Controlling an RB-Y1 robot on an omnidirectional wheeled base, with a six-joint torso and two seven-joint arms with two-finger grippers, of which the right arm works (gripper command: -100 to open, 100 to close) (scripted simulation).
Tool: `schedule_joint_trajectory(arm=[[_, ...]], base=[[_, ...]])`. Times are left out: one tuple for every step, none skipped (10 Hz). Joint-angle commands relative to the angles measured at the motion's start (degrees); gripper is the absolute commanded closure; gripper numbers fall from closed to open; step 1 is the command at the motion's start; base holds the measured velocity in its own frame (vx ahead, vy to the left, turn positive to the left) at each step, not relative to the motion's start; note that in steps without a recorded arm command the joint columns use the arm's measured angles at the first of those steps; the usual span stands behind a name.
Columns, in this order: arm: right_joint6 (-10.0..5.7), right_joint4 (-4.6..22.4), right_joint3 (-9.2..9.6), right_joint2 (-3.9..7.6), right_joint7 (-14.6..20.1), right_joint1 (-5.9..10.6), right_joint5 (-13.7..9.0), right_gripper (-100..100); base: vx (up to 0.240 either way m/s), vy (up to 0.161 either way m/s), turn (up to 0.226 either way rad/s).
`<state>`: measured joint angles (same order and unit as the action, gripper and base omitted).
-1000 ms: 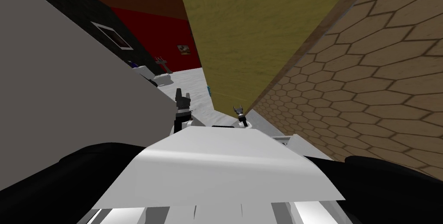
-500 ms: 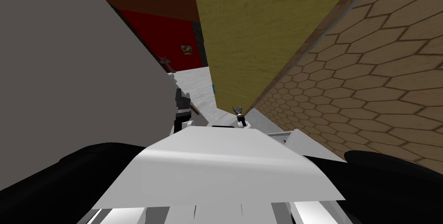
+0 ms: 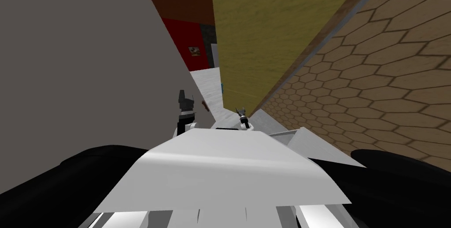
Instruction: Push the door open
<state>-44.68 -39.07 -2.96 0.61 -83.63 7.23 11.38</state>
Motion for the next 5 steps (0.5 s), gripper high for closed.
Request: schedule_joint_trajectory(arm=[[-0.21,0.6,-0.20,-0.41,-0.2,0.35,-0.1,-100],[-0.19,0.7,-0.26,-0.65,-0.3,0.41,-0.1,-100],[-0.18,0.7,-0.32,-0.89,-0.4,0.47,-0.2,-100],[-0.16,0.8,-0.41,-1.26,-0.6,0.56,-0.2,-100],[-0.14,0.9,-0.47,-1.50,-0.6,0.62,-0.2,-100]], base=[[-0.170,0.150,0.069],[-0.168,0.189,0.077],[-0.156,0.154,0.064],[-0.153,0.148,0.078],[-0.161,0.165,0.093]])
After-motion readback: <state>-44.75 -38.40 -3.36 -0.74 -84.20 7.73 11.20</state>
